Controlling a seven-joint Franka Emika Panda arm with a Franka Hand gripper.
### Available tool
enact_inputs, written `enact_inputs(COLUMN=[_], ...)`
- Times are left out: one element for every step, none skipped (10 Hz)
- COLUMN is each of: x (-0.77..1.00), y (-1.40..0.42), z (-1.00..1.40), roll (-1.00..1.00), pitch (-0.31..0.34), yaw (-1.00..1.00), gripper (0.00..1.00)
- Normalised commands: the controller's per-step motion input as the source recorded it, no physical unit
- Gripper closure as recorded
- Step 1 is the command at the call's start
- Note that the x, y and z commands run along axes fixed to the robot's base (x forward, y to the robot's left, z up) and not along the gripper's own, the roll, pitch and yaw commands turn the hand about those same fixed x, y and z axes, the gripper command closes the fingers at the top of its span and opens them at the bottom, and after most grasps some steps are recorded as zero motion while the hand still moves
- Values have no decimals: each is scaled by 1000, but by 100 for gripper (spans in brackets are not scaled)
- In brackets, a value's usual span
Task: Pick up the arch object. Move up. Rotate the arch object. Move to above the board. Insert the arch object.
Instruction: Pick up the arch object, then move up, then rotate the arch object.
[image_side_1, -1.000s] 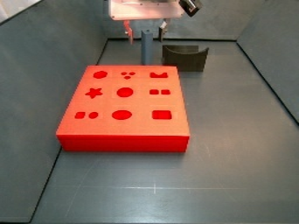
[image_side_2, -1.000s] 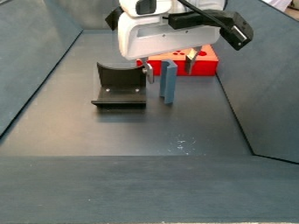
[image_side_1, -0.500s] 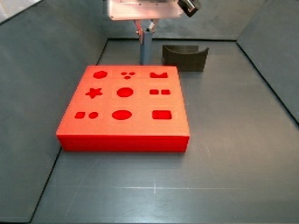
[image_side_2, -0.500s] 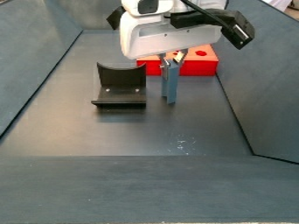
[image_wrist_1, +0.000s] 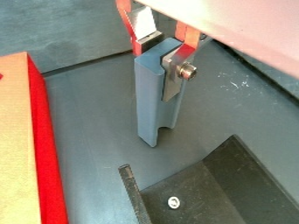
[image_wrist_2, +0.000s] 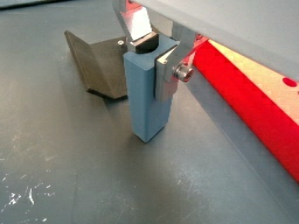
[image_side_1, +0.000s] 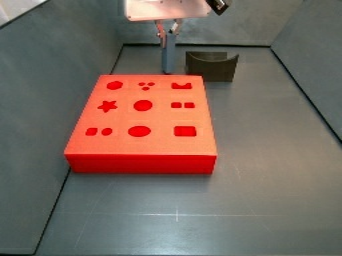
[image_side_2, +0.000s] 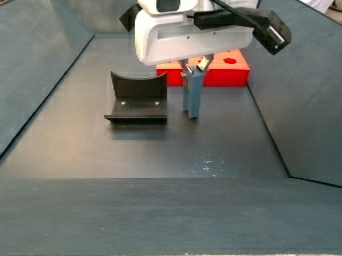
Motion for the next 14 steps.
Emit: enact_inputs(x=[0,0,0,0,0,0,24,11,0,-6,-343,-364,-337,-275], y=[0,0,0,0,0,0,-85,-75,-48,-32,-326,-342,-291,-226], z=[0,0,0,0,0,833,825,712,560,331,1000,1000,1000,1000], roll=[0,0,0,0,0,0,-25,-28,-30,-33,0,4,14,5], pitch=[0,0,0,0,0,0,-12,-4,4,15,0,1,-35,-25], yaw=[0,0,0,0,0,0,34,41,42,38,0,-7,8,18], gripper=[100,100,100,100,100,100,100,100,100,100,100,100,100,100])
